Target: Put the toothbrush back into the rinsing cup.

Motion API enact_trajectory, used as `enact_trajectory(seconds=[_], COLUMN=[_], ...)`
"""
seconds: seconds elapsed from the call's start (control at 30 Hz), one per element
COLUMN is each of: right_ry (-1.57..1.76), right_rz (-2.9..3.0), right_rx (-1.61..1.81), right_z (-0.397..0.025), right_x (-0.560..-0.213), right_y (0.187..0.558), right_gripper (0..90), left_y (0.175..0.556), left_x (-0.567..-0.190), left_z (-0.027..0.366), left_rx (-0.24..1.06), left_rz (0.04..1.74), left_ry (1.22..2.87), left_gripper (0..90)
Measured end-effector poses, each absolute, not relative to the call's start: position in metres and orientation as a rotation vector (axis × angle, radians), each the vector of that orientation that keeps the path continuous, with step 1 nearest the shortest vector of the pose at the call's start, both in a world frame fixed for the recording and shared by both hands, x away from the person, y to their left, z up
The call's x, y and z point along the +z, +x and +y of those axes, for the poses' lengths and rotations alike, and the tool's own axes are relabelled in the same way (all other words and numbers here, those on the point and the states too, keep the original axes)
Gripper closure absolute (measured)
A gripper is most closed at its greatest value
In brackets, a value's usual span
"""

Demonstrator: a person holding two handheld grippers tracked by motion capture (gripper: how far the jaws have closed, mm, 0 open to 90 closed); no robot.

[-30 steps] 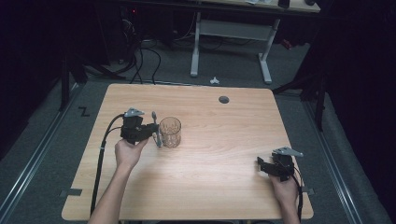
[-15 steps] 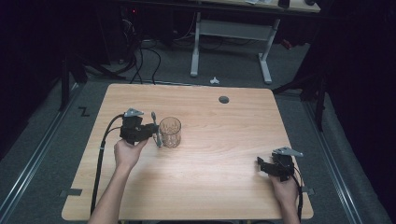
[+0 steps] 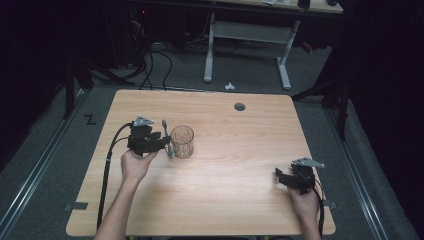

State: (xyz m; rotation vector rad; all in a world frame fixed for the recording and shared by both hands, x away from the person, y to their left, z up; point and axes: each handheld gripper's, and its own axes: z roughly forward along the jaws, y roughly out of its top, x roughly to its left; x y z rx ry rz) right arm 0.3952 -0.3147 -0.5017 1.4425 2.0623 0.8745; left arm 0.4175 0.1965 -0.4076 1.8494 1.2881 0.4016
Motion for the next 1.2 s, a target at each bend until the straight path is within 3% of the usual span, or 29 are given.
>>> enact_trajectory(seconds=[0.23, 1.2], right_ry=[1.443, 1.442], right_rz=[2.062, 2.062], right_rx=[0.875, 0.874], right_z=[-0.315, -0.315], right_x=[-0.502, -0.502], right_y=[0.395, 0.395], right_gripper=[30.6, 30.5], left_y=[0.415, 0.394], left_x=[-0.406, -0.395], left_z=[0.198, 0.216], left_rx=[0.415, 0.44], left_rz=[1.296, 1.289], left_ry=[1.861, 1.793], left_gripper=[47.1, 47.3])
